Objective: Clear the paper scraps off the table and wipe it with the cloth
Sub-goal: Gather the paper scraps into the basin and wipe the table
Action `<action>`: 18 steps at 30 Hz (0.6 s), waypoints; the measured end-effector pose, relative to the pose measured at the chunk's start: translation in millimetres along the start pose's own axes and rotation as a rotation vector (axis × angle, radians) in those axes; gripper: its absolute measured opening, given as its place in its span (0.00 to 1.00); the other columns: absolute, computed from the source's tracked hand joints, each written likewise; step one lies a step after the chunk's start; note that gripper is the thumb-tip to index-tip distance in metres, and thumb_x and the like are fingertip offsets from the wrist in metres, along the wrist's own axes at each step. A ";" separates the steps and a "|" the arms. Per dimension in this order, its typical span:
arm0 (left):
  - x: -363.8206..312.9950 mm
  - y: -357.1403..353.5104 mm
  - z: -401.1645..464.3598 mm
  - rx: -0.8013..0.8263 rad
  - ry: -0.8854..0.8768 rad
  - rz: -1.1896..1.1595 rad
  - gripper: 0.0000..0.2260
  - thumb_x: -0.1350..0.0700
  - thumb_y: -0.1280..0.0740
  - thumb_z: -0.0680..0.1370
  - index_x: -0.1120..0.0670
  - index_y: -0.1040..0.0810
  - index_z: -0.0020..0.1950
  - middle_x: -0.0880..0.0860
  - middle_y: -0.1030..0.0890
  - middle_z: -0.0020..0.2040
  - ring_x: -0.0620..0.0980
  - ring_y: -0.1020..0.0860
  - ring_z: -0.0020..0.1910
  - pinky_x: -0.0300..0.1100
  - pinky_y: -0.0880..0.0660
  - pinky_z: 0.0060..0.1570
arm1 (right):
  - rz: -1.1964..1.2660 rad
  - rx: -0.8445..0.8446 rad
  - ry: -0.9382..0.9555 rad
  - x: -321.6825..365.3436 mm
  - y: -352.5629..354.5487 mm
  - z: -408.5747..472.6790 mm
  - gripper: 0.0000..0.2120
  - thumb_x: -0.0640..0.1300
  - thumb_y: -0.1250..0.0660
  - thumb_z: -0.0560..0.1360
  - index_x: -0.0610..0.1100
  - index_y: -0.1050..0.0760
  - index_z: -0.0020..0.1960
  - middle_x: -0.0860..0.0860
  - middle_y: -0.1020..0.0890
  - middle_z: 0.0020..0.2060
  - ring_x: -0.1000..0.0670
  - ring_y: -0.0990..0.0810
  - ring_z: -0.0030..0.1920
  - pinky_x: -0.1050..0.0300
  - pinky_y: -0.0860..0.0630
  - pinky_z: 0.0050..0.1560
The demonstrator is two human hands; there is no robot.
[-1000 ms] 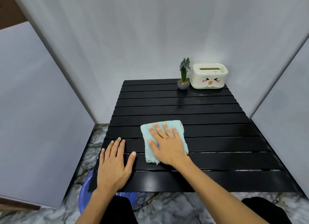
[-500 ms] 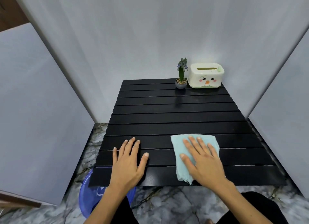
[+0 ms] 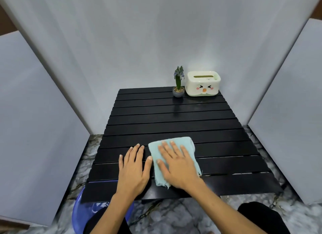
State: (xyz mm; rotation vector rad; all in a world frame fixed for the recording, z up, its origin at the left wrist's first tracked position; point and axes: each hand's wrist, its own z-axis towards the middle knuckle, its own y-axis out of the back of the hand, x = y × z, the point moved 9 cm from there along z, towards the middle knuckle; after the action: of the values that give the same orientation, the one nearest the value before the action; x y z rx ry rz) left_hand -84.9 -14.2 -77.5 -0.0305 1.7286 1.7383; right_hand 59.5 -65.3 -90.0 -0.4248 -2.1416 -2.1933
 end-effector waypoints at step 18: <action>-13.1 -11.4 -2.7 0.007 -0.062 0.098 0.34 0.32 0.55 0.77 0.50 0.37 0.77 0.46 0.39 0.78 0.47 0.47 0.79 0.55 0.54 0.77 | -0.025 -0.046 -0.156 -93.8 22.8 -65.7 0.32 0.70 0.60 0.76 0.63 0.50 0.78 0.62 0.50 0.78 0.56 0.55 0.78 0.54 0.62 0.75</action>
State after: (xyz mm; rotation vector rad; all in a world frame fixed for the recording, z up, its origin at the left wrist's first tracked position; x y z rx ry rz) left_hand -70.7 -23.6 -81.8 0.1119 1.7165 1.7851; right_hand 144.1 -145.7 -89.4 -0.5941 -2.1854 -2.2980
